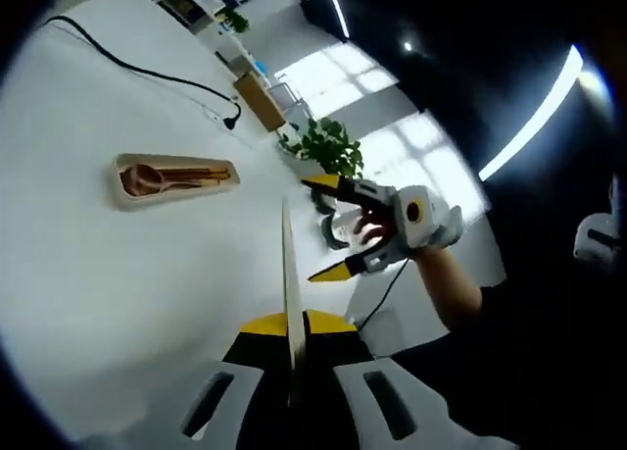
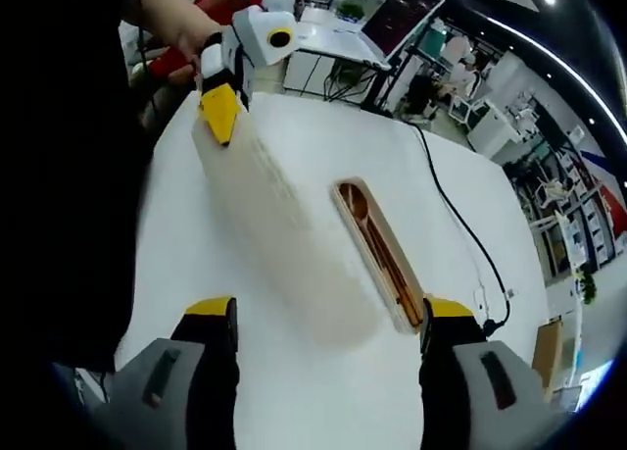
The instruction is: Arrange the utensils inside the cutlery case until each visible utensil rests in its matching compartment.
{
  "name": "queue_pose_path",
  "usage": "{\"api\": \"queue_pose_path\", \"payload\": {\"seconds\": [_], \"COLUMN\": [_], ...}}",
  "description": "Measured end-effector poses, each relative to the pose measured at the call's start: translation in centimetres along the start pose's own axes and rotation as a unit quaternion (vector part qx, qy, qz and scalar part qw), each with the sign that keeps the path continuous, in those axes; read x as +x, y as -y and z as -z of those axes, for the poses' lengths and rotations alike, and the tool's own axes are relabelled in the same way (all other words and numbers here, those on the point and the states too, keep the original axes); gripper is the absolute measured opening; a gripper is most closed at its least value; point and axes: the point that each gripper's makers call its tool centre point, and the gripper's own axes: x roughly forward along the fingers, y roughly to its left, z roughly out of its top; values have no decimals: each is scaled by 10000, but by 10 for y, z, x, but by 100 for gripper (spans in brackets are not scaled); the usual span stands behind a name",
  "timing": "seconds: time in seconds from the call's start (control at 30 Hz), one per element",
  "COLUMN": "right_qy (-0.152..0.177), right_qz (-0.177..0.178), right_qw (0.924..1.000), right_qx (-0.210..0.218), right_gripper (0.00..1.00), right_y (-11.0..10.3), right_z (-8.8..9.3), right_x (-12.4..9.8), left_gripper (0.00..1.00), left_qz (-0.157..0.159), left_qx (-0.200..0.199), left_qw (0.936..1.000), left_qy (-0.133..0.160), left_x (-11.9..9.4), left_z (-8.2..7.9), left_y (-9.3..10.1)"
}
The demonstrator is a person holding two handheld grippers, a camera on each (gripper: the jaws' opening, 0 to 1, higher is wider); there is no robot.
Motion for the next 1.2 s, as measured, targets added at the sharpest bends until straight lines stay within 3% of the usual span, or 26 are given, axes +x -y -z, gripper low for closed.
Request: {"api": "queue_pose_path", "payload": {"seconds": [0.13,0.23,0.3,0.4,0.47,0.5,0.67,0.7,0.77,0.83,0.97,1.1,1.2], "right_qy": [-84,-121,-164,-335,-374,-365,-344,-338,-427,-454,-534,-438,-443], "right_qz": [57,-10,-40,-148,-267,-291,-495,-561,-975,-921,-1053,-1057,-935], "right_qw": [9991,9978,9959,9912,9887,9881,9851,9845,9786,9794,9814,9888,9906], "right_qx": [-408,-645,-889,-1269,-1425,-1468,-1608,-1625,-1759,-1739,-1513,-963,-892], "right_gripper": [75,74,73,72,71,71,68,64,41,42,41,40,40], "right_y": [2,-3,-4,-6,-11,-12,-21,-23,-34,-33,-38,-40,-37], "right_z": [-7,-12,-13,-12,-14,-16,-20,-20,-16,-18,-18,-19,-20], "right_x": [-3,-2,-1,1,4,5,13,15,16,20,21,19,18], "left_gripper": [2,2,2,2,2,2,2,2,2,2,2,2,2], "left_qz": [457,434,455,586,626,659,709,713,722,817,688,639,634], "left_qx": [-396,-407,-549,-1064,-1128,-1382,-1586,-1609,-1657,-1840,-1794,-1817,-1804], "left_qw": [9979,9981,9975,9920,9910,9872,9832,9827,9818,9781,9802,9813,9815], "left_qy": [228,154,-10,-346,-367,-443,-557,-572,-589,-529,-477,-37,51], "left_x": [1,3,4,3,2,1,0,0,-1,-3,-7,-11,-10], "left_z": [-12,-13,-12,-7,-8,-7,-5,-5,-3,-5,-7,-26,-31], "left_y": [19,20,22,27,28,30,30,30,30,31,27,20,18]}}
